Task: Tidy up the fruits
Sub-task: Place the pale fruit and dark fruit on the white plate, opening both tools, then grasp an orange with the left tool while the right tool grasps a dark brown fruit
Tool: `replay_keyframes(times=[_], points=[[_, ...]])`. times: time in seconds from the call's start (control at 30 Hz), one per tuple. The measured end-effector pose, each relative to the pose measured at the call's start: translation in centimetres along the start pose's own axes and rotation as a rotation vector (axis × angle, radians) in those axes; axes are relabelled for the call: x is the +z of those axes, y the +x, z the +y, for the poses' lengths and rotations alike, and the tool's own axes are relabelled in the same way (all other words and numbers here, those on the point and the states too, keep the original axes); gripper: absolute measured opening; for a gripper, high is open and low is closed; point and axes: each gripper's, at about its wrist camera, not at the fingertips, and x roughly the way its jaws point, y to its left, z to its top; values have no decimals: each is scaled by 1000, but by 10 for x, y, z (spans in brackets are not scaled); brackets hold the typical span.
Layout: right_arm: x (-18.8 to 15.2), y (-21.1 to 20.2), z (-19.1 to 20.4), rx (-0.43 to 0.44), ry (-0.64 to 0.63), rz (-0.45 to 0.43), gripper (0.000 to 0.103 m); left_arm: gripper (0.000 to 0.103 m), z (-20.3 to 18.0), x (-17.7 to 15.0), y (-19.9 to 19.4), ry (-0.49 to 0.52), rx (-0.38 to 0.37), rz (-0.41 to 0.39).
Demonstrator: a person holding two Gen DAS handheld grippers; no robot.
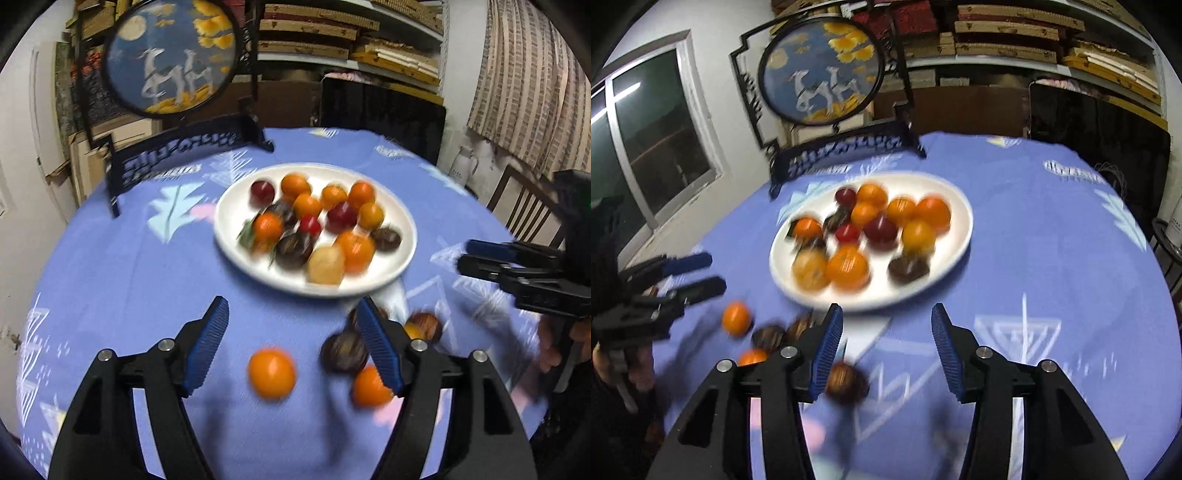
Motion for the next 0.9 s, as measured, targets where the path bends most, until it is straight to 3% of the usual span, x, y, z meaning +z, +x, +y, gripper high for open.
replay_keyframes(times=[0.27, 0.5, 0.53, 0.57, 0.6, 0.8, 0.9], points=[[-48, -15, 25, 19, -35, 34, 50, 70, 16, -47, 15, 1, 84, 114], [-55, -17, 30, 19, -28, 42, 50, 69, 5, -35, 40, 37, 101, 146], [-55, -17, 30, 17, -27, 42, 50, 59, 5, -34, 44, 35, 95, 158], [-54, -16, 30, 15, -28, 42, 50, 39, 5, -34, 51, 30, 70, 184], [-55, -16, 31, 10, -32, 43, 50, 36, 6, -34, 56, 24, 54, 206], [-53, -2, 34, -17, -66, 77, 50, 36, 15, -34, 31, -36, 18, 70], [-50, 9, 39, -35, -92, 96, 50, 36, 19, -34, 28, -66, 2, 58]])
